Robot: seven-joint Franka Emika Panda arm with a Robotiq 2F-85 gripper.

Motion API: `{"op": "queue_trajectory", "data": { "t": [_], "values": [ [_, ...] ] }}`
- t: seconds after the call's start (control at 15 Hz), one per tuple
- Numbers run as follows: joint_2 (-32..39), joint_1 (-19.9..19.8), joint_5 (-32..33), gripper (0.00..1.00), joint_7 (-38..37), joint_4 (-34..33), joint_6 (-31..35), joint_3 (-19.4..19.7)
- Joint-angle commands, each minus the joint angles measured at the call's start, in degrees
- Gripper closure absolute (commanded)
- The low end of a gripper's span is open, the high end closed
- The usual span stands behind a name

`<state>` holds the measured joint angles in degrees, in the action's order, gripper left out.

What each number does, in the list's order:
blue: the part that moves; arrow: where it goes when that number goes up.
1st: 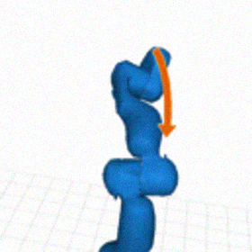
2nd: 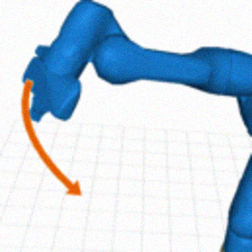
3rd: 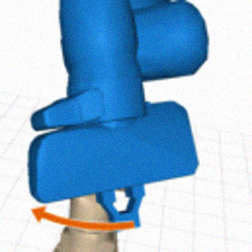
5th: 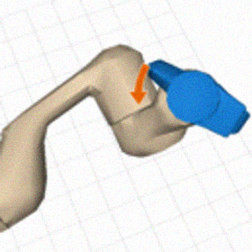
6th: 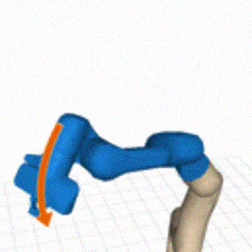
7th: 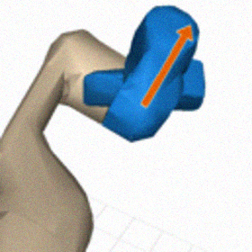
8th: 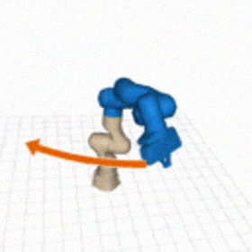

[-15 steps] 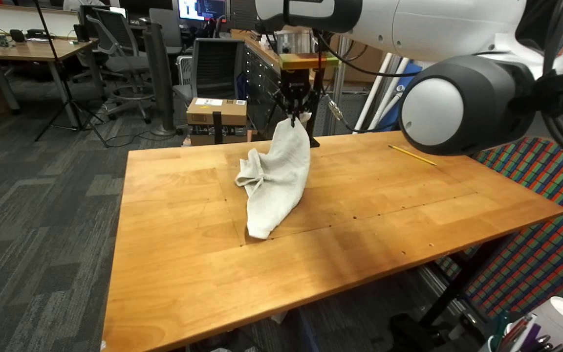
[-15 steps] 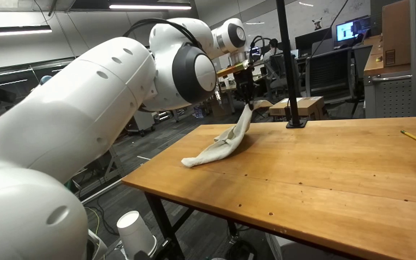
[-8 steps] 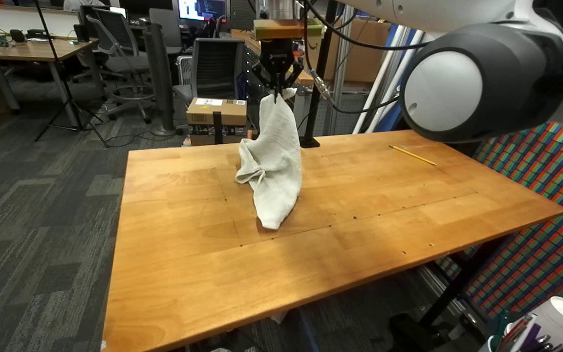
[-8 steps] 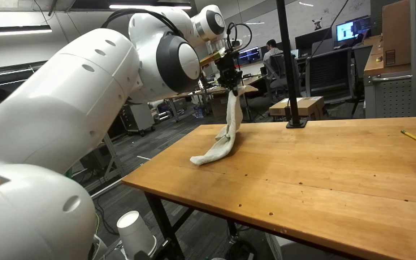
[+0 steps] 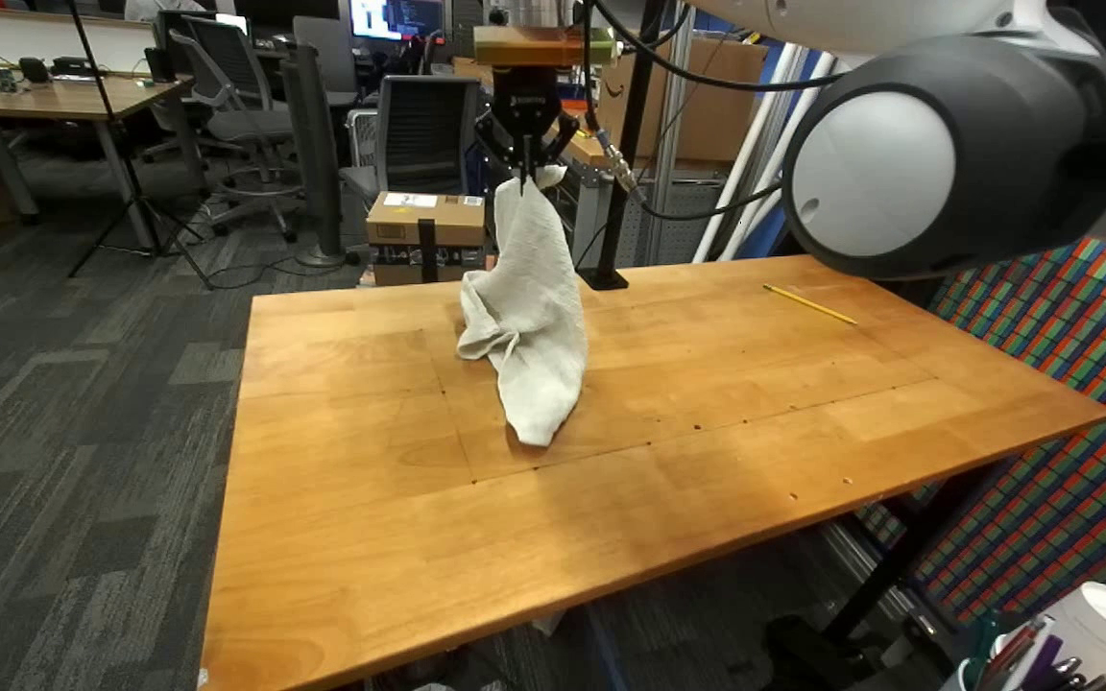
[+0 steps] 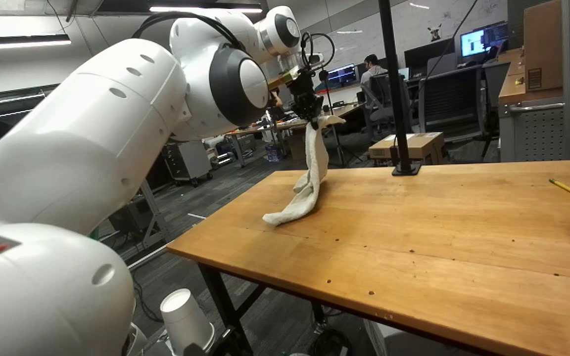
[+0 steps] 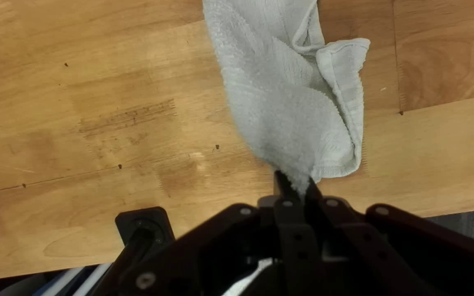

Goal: Fold the white towel

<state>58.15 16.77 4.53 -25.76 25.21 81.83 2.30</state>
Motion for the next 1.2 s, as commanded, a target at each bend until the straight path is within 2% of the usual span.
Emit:
{"op": "queue_trajectory", "data": {
  "t": [0.0, 0.2, 0.87, 1.13],
  "values": [
    [-0.82, 0.43, -0.15, 0.99, -1.35, 0.00, 1.91, 0.09],
    [-0.62, 0.96, 0.34, 0.98, -1.65, 0.00, 3.34, 0.41],
    [0.99, 0.41, 0.65, 0.98, -3.44, -0.44, 0.86, 1.44],
    [1.74, 1.17, 2.67, 0.99, -4.05, -0.31, -0.41, 2.90]
  ]
}}
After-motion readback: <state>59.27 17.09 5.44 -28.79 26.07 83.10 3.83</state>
